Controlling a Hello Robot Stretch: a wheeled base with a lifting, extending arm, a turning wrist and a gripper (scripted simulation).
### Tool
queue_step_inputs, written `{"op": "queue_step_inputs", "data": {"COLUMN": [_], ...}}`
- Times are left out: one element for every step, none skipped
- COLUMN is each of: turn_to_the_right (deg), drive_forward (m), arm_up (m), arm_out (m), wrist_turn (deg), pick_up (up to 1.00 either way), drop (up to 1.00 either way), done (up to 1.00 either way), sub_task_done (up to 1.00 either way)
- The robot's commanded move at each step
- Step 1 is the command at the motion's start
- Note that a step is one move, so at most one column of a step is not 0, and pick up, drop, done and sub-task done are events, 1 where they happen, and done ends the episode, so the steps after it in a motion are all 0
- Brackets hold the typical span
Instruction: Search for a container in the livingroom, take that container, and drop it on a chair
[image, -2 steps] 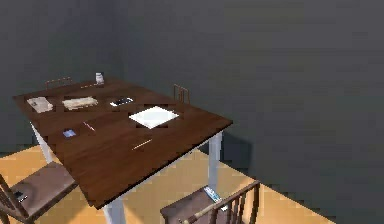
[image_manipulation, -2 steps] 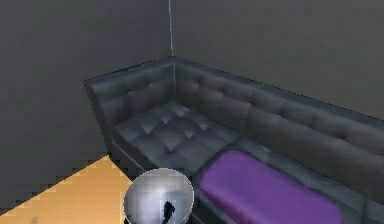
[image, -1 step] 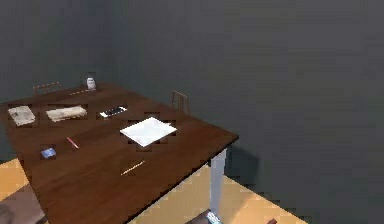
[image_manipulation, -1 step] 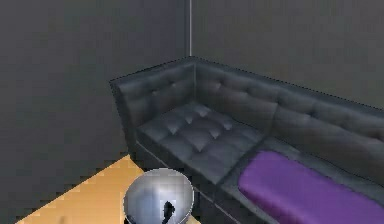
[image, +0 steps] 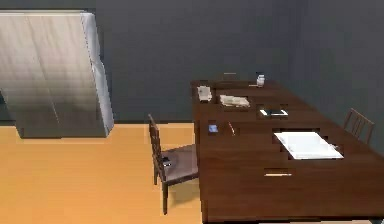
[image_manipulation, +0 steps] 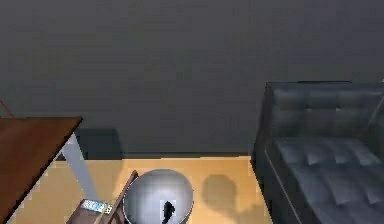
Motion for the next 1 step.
{"op": "queue_step_inputs", "data": {"turn_to_the_right": [-45.0], "drive_forward": [0.0], "arm_up": [0.0], "arm_out": [0.0], "wrist_turn": [0.0], "pick_up": [0.0], "drop": [0.0], "done": [0.0], "sub_task_done": [0.0]}}
